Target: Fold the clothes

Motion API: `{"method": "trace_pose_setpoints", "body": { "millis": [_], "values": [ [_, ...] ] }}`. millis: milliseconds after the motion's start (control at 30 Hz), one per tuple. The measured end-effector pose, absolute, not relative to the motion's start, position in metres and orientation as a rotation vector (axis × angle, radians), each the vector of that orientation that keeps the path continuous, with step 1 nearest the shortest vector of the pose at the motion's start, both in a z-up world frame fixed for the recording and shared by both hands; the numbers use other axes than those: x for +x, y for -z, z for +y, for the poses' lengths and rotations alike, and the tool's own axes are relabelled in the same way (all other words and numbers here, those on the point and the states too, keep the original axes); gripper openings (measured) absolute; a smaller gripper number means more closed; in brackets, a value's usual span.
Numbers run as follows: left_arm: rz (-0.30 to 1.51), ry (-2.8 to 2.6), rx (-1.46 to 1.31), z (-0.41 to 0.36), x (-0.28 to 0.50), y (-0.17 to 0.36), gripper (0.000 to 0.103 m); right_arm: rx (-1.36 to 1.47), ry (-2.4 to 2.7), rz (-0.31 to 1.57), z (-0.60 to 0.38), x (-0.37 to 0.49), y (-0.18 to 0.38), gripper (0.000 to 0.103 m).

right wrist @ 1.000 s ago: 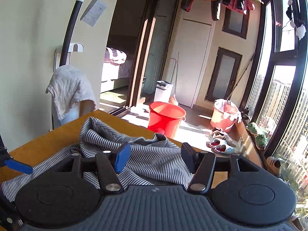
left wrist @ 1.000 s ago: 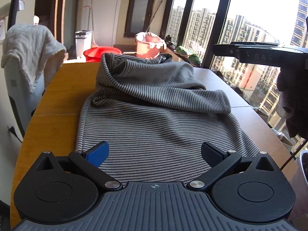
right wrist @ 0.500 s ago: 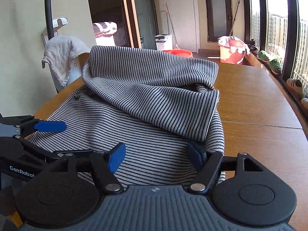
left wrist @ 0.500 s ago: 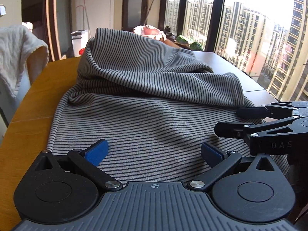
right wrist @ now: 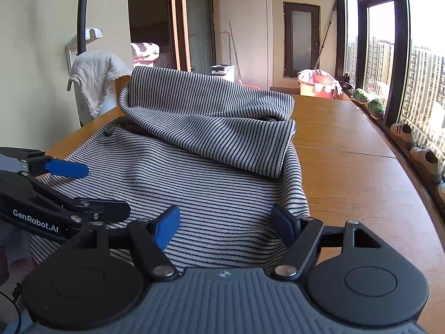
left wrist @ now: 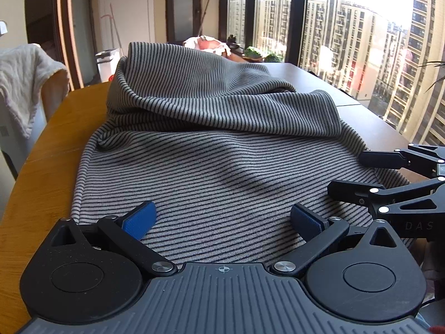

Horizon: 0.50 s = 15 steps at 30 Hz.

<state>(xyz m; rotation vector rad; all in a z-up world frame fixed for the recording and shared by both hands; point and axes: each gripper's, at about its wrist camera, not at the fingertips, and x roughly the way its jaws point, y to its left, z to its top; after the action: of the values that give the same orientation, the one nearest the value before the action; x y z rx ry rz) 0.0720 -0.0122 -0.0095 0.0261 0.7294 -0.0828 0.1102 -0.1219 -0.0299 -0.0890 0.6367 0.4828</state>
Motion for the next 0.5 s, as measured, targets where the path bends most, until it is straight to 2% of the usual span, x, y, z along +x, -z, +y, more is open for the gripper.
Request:
{"method": "trace_pose_setpoints", "body": {
  "millis": [200,500],
  "values": [
    [0.752,0.104,0.029,0.001,0.082,0.005,0.103,-0.094,-0.491,0.686,-0.116,0.094,0.026,0.082],
    [0.796,0.125,-0.064,0.026,0.108,-0.009,0.103,-0.028,-0.559,0.72,-0.13,0.071,0.017,0.083]
  ]
}}
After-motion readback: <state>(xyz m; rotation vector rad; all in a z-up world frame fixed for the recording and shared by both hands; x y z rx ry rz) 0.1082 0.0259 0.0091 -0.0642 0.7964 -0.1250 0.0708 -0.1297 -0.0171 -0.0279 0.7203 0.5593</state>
